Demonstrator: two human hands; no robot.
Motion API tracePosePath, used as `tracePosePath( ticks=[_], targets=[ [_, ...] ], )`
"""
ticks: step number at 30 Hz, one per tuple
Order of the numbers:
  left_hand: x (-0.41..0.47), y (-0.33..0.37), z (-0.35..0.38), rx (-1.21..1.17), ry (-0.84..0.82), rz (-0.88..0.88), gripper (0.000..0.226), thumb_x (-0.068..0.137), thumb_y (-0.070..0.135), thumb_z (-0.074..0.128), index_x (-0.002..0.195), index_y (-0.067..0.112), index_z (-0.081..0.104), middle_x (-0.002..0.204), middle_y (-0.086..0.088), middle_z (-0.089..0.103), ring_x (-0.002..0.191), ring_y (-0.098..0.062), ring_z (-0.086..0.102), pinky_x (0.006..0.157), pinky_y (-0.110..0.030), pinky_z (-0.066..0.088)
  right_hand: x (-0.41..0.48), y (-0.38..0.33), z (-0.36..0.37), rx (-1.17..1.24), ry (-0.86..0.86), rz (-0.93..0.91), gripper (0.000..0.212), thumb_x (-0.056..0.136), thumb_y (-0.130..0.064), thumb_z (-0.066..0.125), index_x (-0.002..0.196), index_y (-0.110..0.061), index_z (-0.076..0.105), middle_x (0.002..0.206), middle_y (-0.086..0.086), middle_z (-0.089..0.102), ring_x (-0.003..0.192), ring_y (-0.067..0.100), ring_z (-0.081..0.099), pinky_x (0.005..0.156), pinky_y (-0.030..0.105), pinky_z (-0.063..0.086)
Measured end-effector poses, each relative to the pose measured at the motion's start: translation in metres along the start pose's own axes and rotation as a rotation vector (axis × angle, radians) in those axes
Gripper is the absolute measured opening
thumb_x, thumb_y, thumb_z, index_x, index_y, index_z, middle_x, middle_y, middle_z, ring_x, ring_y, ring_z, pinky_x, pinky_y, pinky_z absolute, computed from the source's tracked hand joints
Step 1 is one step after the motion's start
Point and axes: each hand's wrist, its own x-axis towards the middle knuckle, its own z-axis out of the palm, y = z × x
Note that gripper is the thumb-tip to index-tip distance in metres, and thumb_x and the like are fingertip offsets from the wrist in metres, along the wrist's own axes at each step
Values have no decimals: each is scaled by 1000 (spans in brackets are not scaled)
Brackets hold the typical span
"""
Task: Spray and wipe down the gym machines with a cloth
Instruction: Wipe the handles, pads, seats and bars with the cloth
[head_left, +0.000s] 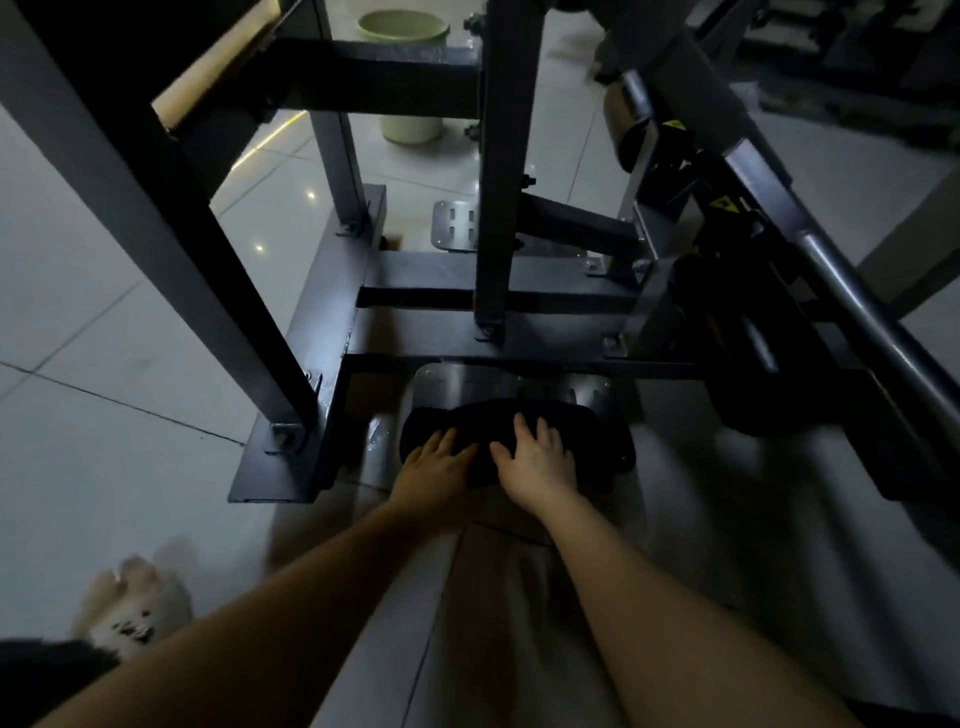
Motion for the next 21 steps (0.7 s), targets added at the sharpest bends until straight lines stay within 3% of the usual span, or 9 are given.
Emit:
tracePosePath(
  ticks=[1,3,5,8,14,18,21],
  targets=[
    [-2,-3,1,-69,103,7,63,97,42,54,155,22,41,164,-14,30,152,-32,27,120,-44,29,2,-3,5,-30,14,5,69,107,-56,29,165,-26,7,172,10,1,158,32,1,127,55,8],
    [-8,-19,5,-172,344,29,47,87,33,45,119,11,71,129,-16,64,120,-37,61,95,-45,51,6,-13,15,-80,26,18,71,106,-61,23,165,-27,3,172,10,-4,158,33,-6,126,58,1],
    [-16,-44,9,-246,482,26,39,79,27,45,98,9,74,105,-10,70,95,-34,68,77,-41,55,12,-25,23,-114,47,17,75,104,-65,21,165,-26,1,172,11,-8,158,34,-10,125,60,-1],
    [-14,-67,2,-248,513,23,36,74,19,55,103,10,74,108,-10,70,94,-34,69,76,-41,58,32,-50,31,-173,87,-69,79,103,-67,22,164,-24,-1,171,13,-10,157,35,-12,125,61,-3],
    [1,-71,-8,-358,575,-29,40,77,15,58,114,8,71,117,-13,66,107,-35,64,89,-45,55,67,-79,35,-276,101,-297,85,100,-70,24,164,-22,-3,172,10,-9,158,31,-11,125,58,-6],
    [16,-64,-14,-303,510,-68,49,81,29,53,123,6,67,123,-16,64,109,-39,62,89,-48,55,82,-35,20,-251,180,-119,88,98,-74,17,164,-20,-4,173,7,-4,159,28,-6,127,53,-3],
    [24,-53,-20,-245,401,-63,52,92,32,63,138,8,58,141,-18,55,128,-39,53,103,-48,46,89,22,-3,-256,223,80,89,98,-74,14,165,-16,0,173,10,1,159,30,0,127,53,2]
  ],
)
